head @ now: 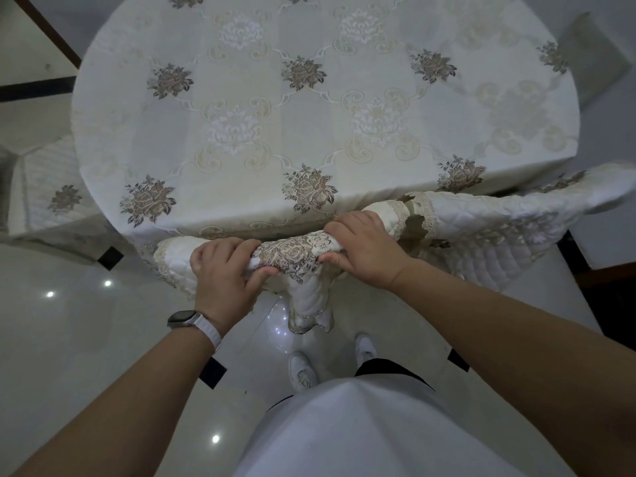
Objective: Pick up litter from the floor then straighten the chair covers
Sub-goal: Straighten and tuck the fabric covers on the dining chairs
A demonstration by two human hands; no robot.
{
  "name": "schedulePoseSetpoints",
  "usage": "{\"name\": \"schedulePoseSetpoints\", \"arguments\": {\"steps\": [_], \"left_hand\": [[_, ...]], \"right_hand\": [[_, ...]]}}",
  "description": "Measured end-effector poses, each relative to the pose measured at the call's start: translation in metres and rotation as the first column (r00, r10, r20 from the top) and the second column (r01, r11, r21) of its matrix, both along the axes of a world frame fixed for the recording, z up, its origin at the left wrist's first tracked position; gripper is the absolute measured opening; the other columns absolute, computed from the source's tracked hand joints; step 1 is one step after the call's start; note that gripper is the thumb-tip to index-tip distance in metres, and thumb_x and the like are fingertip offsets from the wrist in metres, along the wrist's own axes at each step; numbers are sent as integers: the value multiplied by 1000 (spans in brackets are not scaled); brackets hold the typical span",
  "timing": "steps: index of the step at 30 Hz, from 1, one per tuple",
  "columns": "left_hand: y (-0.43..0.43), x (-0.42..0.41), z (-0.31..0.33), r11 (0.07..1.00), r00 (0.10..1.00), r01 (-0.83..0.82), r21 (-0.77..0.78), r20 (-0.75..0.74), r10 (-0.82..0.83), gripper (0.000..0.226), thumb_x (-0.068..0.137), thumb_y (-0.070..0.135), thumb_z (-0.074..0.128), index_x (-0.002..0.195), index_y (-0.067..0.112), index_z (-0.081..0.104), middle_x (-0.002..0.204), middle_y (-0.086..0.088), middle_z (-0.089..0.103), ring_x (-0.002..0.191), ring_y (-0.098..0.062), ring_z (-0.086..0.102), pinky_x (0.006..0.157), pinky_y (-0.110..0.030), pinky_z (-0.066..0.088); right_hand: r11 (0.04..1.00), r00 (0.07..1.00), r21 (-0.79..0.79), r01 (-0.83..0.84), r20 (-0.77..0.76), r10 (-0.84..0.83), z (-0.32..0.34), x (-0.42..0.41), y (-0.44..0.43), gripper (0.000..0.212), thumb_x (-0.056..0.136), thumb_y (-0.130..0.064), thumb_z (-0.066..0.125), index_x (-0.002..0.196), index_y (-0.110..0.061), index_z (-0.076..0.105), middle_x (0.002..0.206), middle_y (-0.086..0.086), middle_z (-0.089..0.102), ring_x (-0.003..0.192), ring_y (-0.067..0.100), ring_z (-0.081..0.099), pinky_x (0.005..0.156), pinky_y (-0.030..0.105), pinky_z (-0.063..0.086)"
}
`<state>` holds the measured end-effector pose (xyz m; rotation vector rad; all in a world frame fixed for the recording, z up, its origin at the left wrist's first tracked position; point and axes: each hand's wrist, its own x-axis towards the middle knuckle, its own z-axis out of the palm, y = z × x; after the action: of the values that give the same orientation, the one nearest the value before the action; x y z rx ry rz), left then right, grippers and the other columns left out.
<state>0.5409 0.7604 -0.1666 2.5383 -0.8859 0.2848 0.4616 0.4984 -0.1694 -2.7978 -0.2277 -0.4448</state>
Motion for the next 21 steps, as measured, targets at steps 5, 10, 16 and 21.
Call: {"name": "schedulePoseSetpoints", "arguments": {"steps": [5, 10, 16, 21], "left_hand": [[1, -3, 5, 997, 999, -8, 79, -44, 11, 71, 91, 72, 32, 111, 13, 66, 107, -7, 63, 103, -31, 55, 97, -49, 31], [-4, -19, 18, 992, 991, -59, 114, -109, 72, 64, 92, 64, 40, 125, 13, 61, 128, -6, 60, 120, -29, 52, 106, -56, 32], [-13, -54, 31, 984, 973, -162, 72, -152, 171, 53, 95, 47, 47, 134, 13, 56, 142, -9, 52, 135, -29, 43, 111, -52, 35], [-17, -89, 42, 969, 966, -228, 100, -105, 238, 49, 97, 43, 48, 138, 18, 54, 146, -6, 49, 139, -27, 39, 113, -47, 33]], "right_hand": [[1000, 998, -9, -20, -59, 19, 7, -2, 0, 56, 92, -59, 39, 109, -10, 61, 105, 10, 60, 99, 32, 56, 91, 45, 41], [998, 998, -57, -37, -45, 34, 13, -4, 2, 54, 94, -57, 38, 111, -11, 62, 107, 7, 64, 99, 29, 58, 88, 41, 39], [994, 991, -6, -109, -80, 108, 21, -6, -3, 51, 93, -52, 41, 118, -12, 60, 114, 8, 62, 107, 29, 57, 93, 42, 43], [974, 973, 11, -228, -34, 228, 30, -7, -1, 49, 93, -48, 43, 121, -11, 60, 119, 8, 61, 111, 28, 55, 96, 42, 41]]}}
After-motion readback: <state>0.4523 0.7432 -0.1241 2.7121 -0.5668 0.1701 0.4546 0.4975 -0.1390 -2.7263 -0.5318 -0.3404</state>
